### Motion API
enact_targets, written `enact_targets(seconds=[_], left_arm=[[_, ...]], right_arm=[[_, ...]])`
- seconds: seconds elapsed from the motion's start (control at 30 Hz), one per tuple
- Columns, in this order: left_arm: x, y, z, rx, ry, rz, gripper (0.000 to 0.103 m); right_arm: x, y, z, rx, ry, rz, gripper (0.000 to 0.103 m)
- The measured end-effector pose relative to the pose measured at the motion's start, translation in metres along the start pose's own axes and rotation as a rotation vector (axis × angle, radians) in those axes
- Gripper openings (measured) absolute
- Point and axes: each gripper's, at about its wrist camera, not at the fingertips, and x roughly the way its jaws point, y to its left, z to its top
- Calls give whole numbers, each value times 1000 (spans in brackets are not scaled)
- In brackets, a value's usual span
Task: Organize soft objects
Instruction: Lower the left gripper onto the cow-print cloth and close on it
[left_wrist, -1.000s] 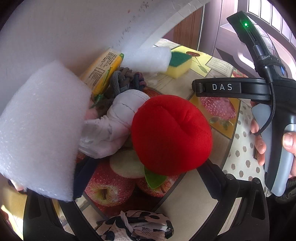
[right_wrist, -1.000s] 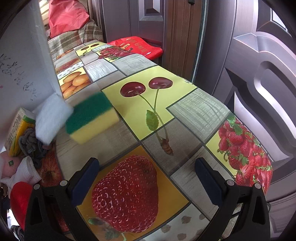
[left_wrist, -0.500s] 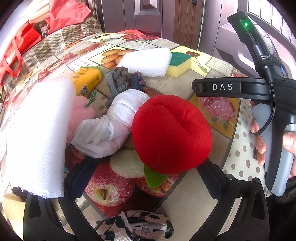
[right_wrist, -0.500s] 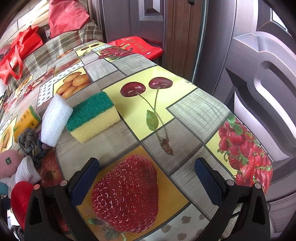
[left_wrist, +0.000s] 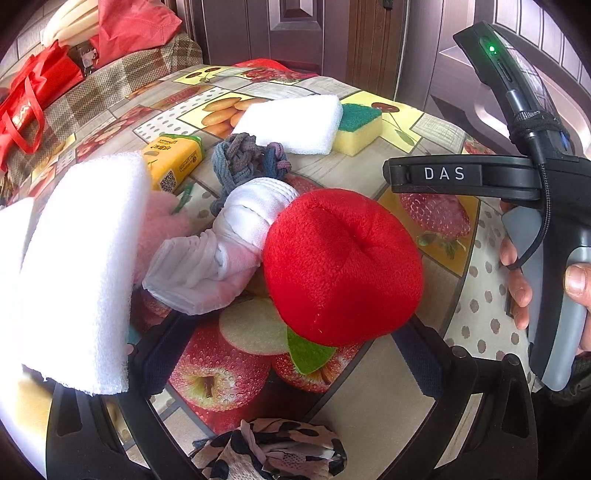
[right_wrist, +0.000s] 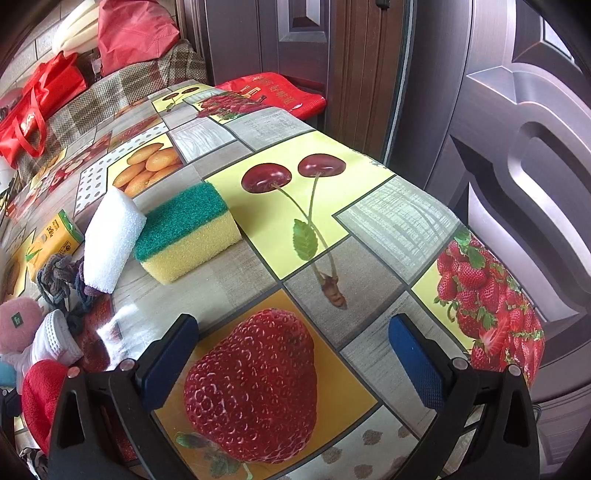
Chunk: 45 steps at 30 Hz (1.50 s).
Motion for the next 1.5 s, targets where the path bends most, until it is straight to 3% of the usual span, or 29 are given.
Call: enact_targets(seconds=[1.33,1.4,1.5], left_arm=[[0,3,-2,-1,-4,7,102],[-7,3,-3,-13,-33,28,102],[-36,10,-7,-67,-164,15,103]], right_arm=[[0,0,0,-3,-1,0,103],[0,-1,0,-2,-1,0,103],[0,-1,0,-3,-1,0,103]])
